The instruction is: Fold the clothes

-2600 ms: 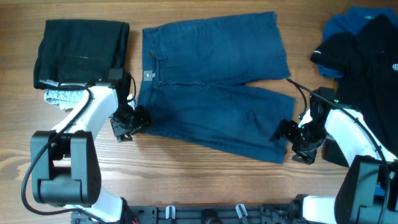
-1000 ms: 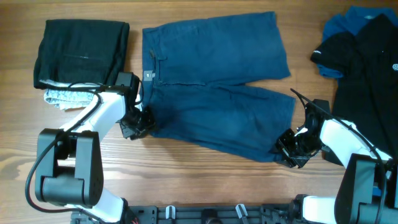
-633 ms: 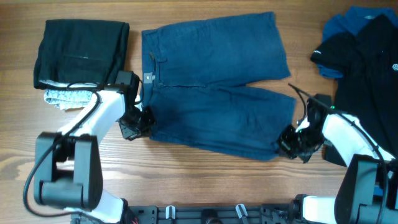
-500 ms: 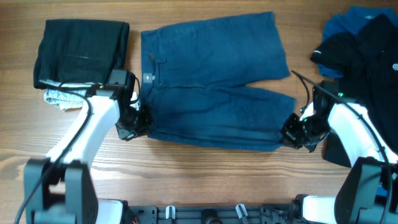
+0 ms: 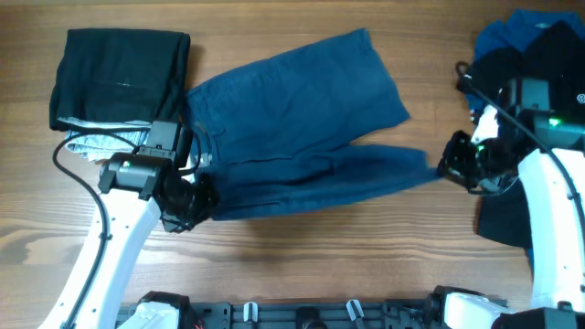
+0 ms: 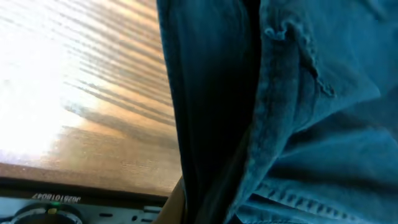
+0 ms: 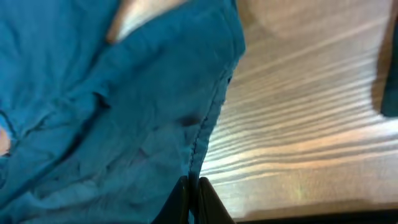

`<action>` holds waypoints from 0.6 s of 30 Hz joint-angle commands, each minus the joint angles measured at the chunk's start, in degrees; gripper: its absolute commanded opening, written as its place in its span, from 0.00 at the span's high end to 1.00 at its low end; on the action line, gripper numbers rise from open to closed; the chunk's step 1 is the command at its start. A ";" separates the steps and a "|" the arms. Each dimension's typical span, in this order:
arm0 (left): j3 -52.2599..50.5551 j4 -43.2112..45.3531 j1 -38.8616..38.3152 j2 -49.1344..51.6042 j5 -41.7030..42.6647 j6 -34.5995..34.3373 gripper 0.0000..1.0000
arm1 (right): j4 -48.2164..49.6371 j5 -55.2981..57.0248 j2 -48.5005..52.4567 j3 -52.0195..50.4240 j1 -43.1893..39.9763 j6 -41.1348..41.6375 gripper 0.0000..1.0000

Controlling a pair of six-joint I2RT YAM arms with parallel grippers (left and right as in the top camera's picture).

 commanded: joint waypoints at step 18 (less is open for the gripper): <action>13.14 22.25 4.50 14.21 -15.13 -1.97 0.96 | 28.09 2.03 22.93 23.12 11.34 -4.85 0.96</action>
